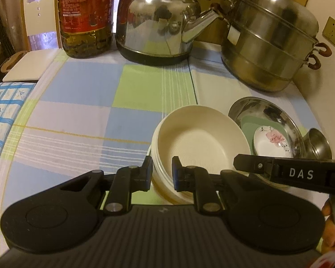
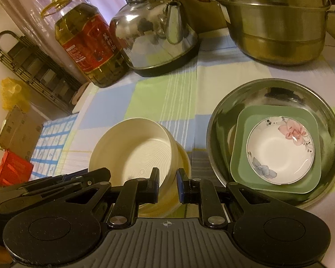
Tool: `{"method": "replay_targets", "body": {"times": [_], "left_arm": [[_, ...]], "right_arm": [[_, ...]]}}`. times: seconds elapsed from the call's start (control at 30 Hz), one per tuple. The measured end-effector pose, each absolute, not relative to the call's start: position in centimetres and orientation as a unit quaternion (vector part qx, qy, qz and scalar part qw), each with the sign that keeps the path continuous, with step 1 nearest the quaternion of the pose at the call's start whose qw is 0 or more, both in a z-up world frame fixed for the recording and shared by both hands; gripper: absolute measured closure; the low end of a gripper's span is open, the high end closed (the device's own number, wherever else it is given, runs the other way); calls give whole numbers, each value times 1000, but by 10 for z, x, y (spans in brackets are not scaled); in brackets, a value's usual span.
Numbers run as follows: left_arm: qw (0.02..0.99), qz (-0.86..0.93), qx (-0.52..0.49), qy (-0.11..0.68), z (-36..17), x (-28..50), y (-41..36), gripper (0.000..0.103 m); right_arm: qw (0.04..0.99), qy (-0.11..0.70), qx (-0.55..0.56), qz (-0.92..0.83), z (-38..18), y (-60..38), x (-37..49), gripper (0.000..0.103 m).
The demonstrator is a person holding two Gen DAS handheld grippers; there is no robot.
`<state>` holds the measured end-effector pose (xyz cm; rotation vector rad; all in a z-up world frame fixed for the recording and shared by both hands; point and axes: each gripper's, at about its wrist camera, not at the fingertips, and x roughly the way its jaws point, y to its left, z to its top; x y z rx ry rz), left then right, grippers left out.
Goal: Organize plates and bowls
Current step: 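Lift the cream bowl with the left tool and carry it toward the white ceramic bowl, then lower the cream bowl into the white ceramic bowl and open the left tool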
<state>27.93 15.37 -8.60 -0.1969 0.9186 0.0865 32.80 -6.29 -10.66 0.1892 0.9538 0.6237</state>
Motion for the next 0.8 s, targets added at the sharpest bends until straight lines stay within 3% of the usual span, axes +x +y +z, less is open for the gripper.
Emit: {"method": "replay_targets", "body": {"times": [0.8], "left_arm": [[886,44,-99,450,-88,280,153,87]], "right_arm": [[830,463,102,295,-109,-68,329,85]]}}
